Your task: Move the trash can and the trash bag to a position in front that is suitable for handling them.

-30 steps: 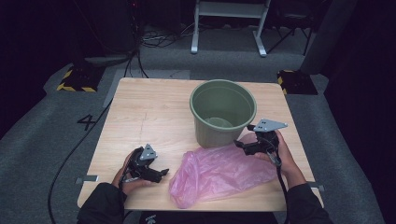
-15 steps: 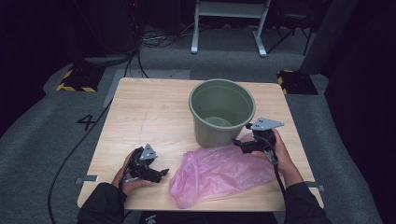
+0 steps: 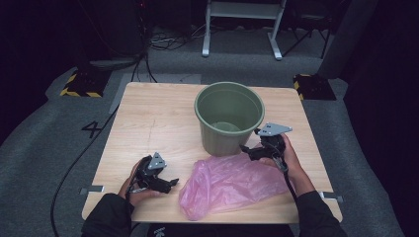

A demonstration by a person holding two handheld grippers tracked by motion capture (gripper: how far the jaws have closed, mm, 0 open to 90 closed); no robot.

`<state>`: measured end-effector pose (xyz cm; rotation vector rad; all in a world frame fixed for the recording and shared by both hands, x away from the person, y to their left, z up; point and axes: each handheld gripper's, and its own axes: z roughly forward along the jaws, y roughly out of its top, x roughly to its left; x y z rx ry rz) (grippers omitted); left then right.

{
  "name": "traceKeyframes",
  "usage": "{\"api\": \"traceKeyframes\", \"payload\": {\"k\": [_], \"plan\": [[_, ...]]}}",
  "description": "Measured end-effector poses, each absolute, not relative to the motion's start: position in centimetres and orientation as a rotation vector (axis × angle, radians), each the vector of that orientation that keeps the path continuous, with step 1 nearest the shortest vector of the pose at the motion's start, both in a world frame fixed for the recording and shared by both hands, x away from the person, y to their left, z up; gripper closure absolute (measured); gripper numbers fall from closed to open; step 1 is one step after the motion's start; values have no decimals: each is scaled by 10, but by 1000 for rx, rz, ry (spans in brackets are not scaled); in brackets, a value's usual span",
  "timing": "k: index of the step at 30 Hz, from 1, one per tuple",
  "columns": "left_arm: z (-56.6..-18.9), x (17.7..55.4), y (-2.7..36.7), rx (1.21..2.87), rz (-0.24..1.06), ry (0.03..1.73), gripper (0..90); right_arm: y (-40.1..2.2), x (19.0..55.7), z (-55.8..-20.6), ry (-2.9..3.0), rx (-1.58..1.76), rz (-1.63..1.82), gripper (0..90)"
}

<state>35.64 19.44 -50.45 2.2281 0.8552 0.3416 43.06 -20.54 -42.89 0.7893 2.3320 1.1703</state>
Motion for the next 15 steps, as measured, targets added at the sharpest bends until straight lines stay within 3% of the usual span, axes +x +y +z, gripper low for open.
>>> {"api": "traceKeyframes", "payload": {"k": [7,15], "plan": [[-505,356,194,2228,342,855,91,-210,425,-427,2331,785,1175,170],[-504,356,194,2231,351,857,91,-260,388,-420,2267,828,1177,192]]}}
